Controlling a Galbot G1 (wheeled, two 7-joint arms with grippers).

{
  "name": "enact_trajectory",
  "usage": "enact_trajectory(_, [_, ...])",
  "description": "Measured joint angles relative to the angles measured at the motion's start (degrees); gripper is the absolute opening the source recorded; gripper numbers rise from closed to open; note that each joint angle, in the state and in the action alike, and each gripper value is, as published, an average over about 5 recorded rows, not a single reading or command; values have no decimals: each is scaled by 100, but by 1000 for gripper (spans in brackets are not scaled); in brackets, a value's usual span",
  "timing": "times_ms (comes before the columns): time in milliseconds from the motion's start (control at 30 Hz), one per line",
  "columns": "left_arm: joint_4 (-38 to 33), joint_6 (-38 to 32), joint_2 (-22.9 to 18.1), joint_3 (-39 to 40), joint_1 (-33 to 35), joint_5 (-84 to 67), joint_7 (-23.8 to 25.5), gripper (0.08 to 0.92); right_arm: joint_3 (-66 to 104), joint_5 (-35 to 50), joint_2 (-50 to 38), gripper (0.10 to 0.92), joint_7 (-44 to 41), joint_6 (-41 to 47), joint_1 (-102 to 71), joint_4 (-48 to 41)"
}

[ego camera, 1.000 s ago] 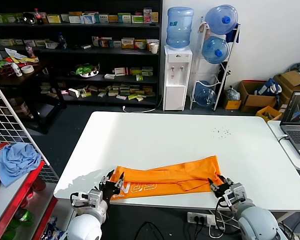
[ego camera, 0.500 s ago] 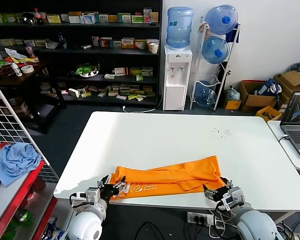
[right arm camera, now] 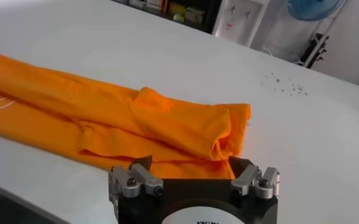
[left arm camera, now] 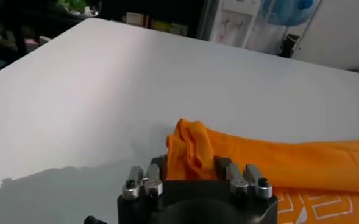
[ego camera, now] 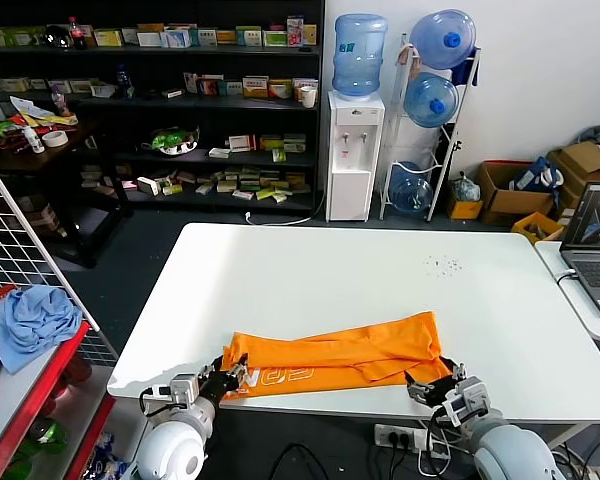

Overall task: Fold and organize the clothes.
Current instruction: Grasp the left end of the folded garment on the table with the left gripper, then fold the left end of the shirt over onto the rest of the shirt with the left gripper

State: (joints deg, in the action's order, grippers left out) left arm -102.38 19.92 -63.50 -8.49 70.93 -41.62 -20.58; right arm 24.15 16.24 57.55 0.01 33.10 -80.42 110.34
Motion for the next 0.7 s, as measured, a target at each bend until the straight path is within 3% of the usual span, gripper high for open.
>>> enact_trajectory(433, [-20,16,75,-14,-64,-45,126,142,-2,-9,45,823,11,17,15,10])
enact_trajectory(700, [58,114,213,-198,-200,-211,123,111,-1,-8,50,823,16,11,31,18])
